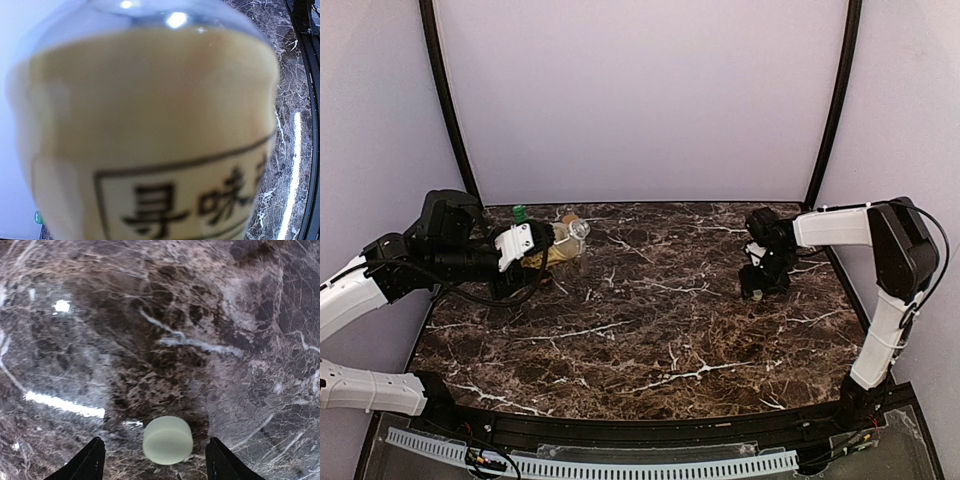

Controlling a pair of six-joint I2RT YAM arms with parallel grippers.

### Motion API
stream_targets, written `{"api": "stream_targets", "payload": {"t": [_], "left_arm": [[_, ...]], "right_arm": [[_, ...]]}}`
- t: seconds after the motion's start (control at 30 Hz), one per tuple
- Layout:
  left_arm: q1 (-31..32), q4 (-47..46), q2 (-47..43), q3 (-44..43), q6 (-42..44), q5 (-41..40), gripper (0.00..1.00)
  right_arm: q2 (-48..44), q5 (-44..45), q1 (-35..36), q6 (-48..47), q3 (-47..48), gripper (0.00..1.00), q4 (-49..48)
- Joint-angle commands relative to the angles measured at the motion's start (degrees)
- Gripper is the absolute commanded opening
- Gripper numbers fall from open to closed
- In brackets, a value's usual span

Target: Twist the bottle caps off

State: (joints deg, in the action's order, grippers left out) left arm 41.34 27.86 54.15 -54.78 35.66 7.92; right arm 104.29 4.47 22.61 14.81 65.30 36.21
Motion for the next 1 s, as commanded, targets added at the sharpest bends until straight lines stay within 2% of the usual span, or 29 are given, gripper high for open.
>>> {"api": "stream_targets", "payload": {"t": [0.0, 0.1, 0.2, 0.27, 0.33, 0.43, 0.53, 0.63, 0.8, 0.97], "left_arm": [[-0.3, -1.4, -1.4, 0.3, -1.8, 1.6, 0.23], [-0.5, -1.8, -1.6, -0.5, -3.5, 3.9, 0.23], [-0.5, -1.8, -1.8, -1.2, -5.1, 7.1, 0.23], [-0.6, -2.0, -1.8, -1.8, -5.9, 9.7, 0.23], [-0.6, -2.2, -1.8, -2.1, -6.2, 11.8, 0.23], [-0.6, -2.2, -1.7, -2.6, -5.8, 14.2, 0.23], [-0.6, -2.2, -1.3, -3.1, -5.7, 15.4, 0.23], [-0.6, -2.2, -1.1, -3.6, -5.8, 16.6, 0.23], [-0.6, -1.7, -1.1, -4.4, -5.8, 16.9, 0.23], [-0.6, -2.1, -1.5, -3.9, -5.8, 17.2, 0.23]], "right_arm": [[-4.8, -4.8, 1.3, -2.5, 6.6, 0.72, 4.4], [-9.3, -8.9, 3.9, -6.1, 12.1, 0.75, 3.2], [-15.6, -18.9, 9.2, -11.6, 14.3, 0.74, -6.3], [-20.2, -30.2, 13.5, -14.2, 12.0, 0.74, -18.4], [-24.3, -40.1, 18.5, -15.7, 7.9, 0.76, -34.7], [-25.5, -46.2, 23.8, -13.7, 4.7, 0.80, -56.9], [-20.5, -51.6, 27.3, -8.8, 8.7, 0.80, -67.8], [-14.8, -54.6, 31.0, -9.2, 15.0, 0.79, -69.3], [-9.7, -56.8, 35.0, -14.0, 20.7, 0.78, -65.8], [-6.2, -56.7, 36.2, -13.4, 23.3, 0.69, -64.0]]}}
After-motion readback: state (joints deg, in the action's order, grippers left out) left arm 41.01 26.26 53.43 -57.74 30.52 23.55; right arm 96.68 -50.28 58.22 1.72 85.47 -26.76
